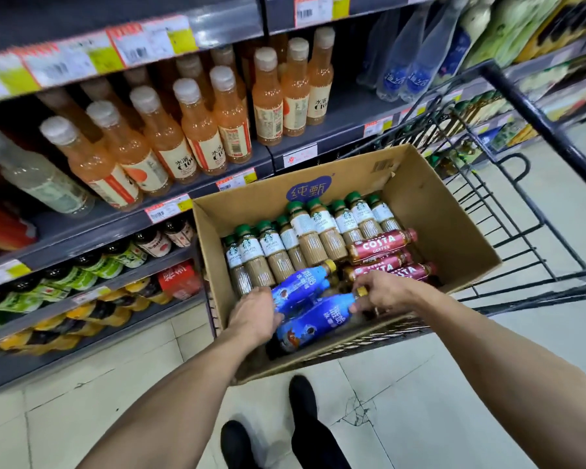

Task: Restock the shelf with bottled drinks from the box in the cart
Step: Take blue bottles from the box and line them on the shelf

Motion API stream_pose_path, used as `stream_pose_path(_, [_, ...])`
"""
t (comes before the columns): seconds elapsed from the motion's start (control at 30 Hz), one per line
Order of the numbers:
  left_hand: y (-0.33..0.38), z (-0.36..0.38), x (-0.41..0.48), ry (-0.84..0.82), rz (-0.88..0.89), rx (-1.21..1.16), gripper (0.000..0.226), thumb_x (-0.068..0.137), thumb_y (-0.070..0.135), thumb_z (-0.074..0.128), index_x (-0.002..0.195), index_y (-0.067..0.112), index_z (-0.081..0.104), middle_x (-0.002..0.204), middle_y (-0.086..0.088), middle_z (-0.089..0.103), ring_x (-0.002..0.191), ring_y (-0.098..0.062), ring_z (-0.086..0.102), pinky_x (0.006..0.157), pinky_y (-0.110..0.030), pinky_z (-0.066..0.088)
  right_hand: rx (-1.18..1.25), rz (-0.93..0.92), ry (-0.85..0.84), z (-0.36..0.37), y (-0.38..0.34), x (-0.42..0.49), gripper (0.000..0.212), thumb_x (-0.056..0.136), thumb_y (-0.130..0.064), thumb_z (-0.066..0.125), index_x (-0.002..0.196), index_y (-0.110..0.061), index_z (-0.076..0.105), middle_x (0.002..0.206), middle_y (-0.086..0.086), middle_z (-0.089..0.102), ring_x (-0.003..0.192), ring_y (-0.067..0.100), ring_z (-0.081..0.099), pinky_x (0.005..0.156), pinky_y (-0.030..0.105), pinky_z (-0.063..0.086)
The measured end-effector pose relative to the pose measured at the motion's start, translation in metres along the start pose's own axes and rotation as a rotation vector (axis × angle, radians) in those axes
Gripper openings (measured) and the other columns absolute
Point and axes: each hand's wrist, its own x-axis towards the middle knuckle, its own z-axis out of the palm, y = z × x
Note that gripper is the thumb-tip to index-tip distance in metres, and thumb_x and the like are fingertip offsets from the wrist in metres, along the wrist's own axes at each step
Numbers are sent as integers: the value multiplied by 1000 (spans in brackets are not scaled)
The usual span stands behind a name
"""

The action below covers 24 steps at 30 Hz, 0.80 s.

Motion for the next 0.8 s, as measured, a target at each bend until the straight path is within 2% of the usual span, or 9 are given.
stream_pose_path(0.1, [6, -21, -20, 66, 32, -108, 47, 87, 35, 68, 122, 8, 51, 119, -14, 60, 113, -34, 58, 95, -40, 47, 144, -66, 132, 12, -17, -17, 26, 76, -33, 87, 78, -22, 63, 65, -13, 67, 63, 3, 62, 54, 17, 45])
stream_pose_path(0.17, [7, -33, -35, 108, 53, -200, 46, 86, 35, 69, 118, 7, 52, 115, -14, 60, 110, -34, 57, 92, -39, 46, 176, -116, 221, 19, -32, -26, 28, 74, -30, 86, 78, -21, 60, 58, -13, 62, 53, 1, 58, 50, 16, 42])
stream_pose_path(0.27, [3, -48, -65, 193, 68, -354, 50, 83, 34, 73, 121, 9, 54, 115, -11, 61, 108, -30, 58, 87, -34, 44, 199, -207, 349, 27, -59, -46, 27, 74, -23, 85, 79, -25, 58, 59, -15, 64, 54, -4, 58, 59, 18, 44])
stream_pose_path(0.37, [-4, -61, -96, 273, 84, -498, 51, 79, 32, 76, 123, 16, 56, 111, -4, 66, 96, -23, 63, 77, -28, 44, 226, -294, 474, 29, -85, -71, 28, 76, -25, 84, 75, -28, 56, 59, -24, 63, 52, -7, 55, 53, 10, 39])
stream_pose_path(0.43, [-11, -69, -117, 323, 97, -597, 44, 77, 30, 79, 114, 21, 57, 99, 2, 68, 82, -16, 63, 69, -26, 44, 262, -343, 561, 30, -102, -90, 25, 77, -29, 84, 75, -24, 60, 63, -19, 65, 57, -5, 55, 56, 13, 42])
stream_pose_path(0.5, [-19, -74, -134, 357, 95, -689, 43, 76, 28, 80, 112, 21, 57, 93, 5, 67, 79, -15, 63, 70, -27, 48, 338, -404, 614, 32, -118, -110, 24, 79, -28, 85, 77, -20, 62, 69, -12, 68, 63, 3, 59, 64, 23, 46])
stream_pose_path(0.63, [-37, -84, -168, 422, 95, -851, 42, 76, 25, 83, 108, 23, 56, 90, 14, 64, 72, 6, 60, 59, -8, 43, 438, -541, 710, 34, -159, -150, 22, 80, -25, 83, 84, -12, 65, 73, -3, 65, 63, 6, 52, 63, 27, 42])
stream_pose_path(0.73, [-51, -90, -185, 473, 76, -934, 42, 75, 23, 84, 106, 25, 55, 93, 15, 65, 71, 12, 60, 62, -7, 44, 451, -634, 724, 29, -195, -167, 20, 81, -26, 83, 83, -13, 68, 77, 0, 70, 68, 7, 57, 65, 24, 46])
stream_pose_path(0.8, [-61, -95, -191, 508, 48, -980, 43, 75, 23, 84, 108, 25, 56, 95, 15, 67, 77, 8, 63, 68, -15, 48, 486, -677, 700, 25, -220, -170, 19, 80, -26, 84, 81, -14, 69, 72, -2, 69, 65, 6, 58, 59, 21, 46])
